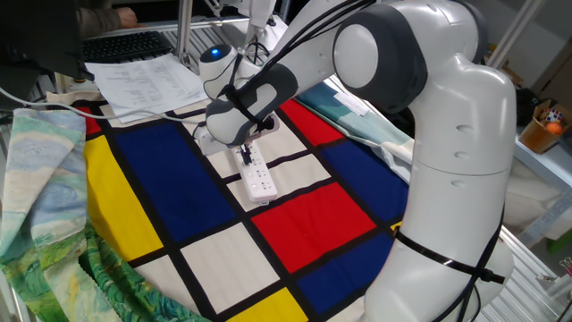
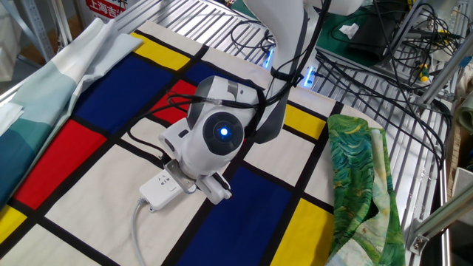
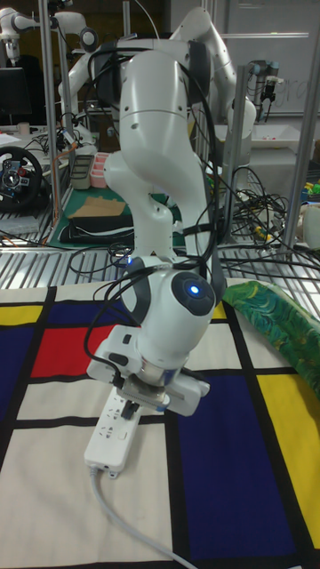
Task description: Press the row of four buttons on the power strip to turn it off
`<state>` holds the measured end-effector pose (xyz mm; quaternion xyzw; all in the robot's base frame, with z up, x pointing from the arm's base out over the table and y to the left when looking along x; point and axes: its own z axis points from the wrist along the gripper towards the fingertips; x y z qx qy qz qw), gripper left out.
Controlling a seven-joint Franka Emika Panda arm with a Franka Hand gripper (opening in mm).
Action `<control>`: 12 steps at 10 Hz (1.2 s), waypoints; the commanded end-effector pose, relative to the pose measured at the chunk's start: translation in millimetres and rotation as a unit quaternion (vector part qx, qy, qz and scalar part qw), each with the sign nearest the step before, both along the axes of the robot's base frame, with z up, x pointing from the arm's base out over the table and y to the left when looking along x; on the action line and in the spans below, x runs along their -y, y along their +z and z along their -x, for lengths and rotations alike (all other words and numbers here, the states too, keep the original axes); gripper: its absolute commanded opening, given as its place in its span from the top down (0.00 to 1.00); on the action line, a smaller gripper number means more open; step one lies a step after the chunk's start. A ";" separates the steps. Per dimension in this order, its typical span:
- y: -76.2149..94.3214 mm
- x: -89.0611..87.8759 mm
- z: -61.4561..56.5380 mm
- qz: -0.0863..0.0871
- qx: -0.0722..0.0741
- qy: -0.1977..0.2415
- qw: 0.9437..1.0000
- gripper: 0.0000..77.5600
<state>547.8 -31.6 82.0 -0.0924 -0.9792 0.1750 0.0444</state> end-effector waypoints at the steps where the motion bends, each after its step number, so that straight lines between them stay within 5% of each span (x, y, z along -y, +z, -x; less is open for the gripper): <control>1: -7.8 -0.4 2.8 0.001 0.004 -0.005 1.000 1.00; 12: 16.1 -7.4 8.2 -0.001 -0.006 -0.012 1.000 1.00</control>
